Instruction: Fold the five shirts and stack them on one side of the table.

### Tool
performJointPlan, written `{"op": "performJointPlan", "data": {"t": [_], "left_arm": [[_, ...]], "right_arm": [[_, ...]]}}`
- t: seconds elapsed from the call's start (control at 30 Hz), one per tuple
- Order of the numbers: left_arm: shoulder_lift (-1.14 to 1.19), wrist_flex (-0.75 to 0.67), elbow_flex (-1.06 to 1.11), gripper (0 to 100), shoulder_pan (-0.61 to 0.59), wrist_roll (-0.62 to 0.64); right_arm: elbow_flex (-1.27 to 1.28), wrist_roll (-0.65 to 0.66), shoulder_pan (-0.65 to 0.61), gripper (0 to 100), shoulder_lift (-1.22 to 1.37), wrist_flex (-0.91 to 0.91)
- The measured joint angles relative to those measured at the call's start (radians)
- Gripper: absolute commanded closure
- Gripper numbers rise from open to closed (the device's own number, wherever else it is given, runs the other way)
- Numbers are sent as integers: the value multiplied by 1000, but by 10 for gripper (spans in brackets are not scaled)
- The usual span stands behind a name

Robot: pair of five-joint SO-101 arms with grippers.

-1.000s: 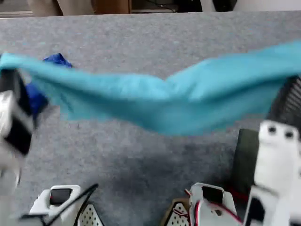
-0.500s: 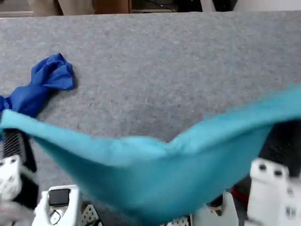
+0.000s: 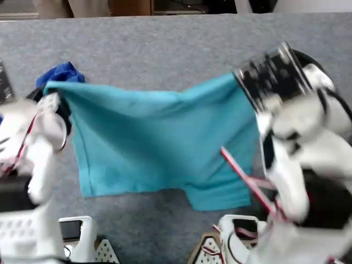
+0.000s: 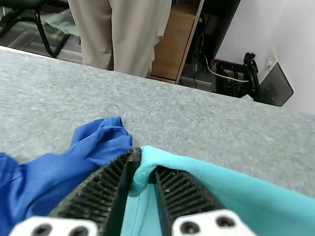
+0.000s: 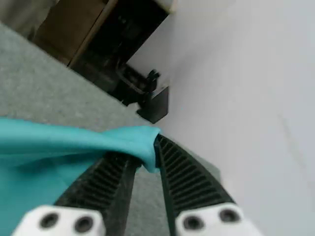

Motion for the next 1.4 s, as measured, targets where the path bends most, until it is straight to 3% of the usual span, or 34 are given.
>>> {"op": "performJointPlan", "data": {"t": [0.23, 0.4, 0.63, 0.9, 1.13, 1.4], "left_arm": [[3, -531, 381, 980, 2, 0], [123, -706, 431, 981, 2, 0], [470, -756, 261, 981, 2, 0], [786, -756, -69, 981, 2, 0], [899, -756, -180, 981, 2, 0], [1005, -756, -302, 981, 2, 0]], "right_arm": [[370, 0, -74, 994, 46, -390], [399, 0, -80, 994, 198, -582], [307, 0, -80, 994, 428, -632], [0, 0, -78, 994, 750, -635], [-288, -135, -40, 994, 944, -635], [-354, -152, -40, 994, 970, -539]]}}
